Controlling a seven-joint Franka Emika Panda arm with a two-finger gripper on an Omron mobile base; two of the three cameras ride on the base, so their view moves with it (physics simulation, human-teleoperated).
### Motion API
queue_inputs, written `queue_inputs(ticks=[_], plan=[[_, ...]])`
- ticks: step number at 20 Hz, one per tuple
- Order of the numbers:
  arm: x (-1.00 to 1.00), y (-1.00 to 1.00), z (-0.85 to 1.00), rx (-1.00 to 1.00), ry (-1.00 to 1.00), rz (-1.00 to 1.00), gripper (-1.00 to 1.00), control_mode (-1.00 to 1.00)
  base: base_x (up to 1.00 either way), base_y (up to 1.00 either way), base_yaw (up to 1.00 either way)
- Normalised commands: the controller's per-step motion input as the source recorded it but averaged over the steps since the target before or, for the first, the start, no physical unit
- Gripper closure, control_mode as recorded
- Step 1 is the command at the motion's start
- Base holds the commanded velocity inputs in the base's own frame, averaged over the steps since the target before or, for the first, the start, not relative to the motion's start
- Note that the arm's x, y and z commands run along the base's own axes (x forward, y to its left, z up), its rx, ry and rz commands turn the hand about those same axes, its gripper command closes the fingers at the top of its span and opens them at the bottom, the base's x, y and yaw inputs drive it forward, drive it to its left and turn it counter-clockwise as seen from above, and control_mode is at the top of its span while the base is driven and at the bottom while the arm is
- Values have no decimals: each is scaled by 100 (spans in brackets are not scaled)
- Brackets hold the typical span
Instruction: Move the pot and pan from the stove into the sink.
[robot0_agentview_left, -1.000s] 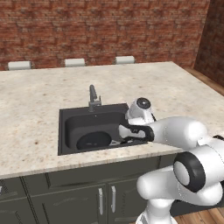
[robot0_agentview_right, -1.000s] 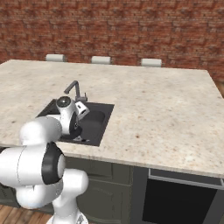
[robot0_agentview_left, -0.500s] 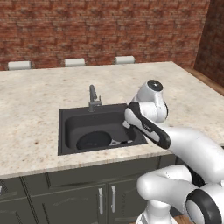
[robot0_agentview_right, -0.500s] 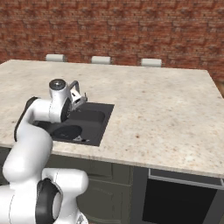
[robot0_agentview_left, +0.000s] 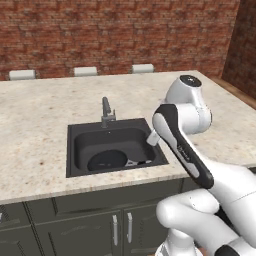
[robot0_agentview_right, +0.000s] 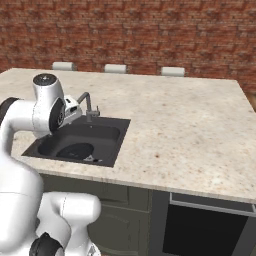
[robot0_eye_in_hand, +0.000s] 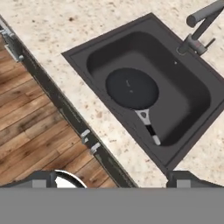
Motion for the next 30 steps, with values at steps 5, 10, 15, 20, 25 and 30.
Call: queue_inputs(ticks=[5,10,15,20,25,30], plan=[[-100,3,7,-2,-5,0,-100,-100,0,0,0],[-100,-2,-16,-2,-21,0,-100,-100,0,0,0],[-100,-14,-45,-1,-32,0,-100,-100,0,0,0],[-69,-10,-14,0,-27,0,-100,-100,0,0,0],[0,0,0,0,0,0,-100,-100,0,0,0],[0,0,0,0,0,0,-100,100,-77,0,0]])
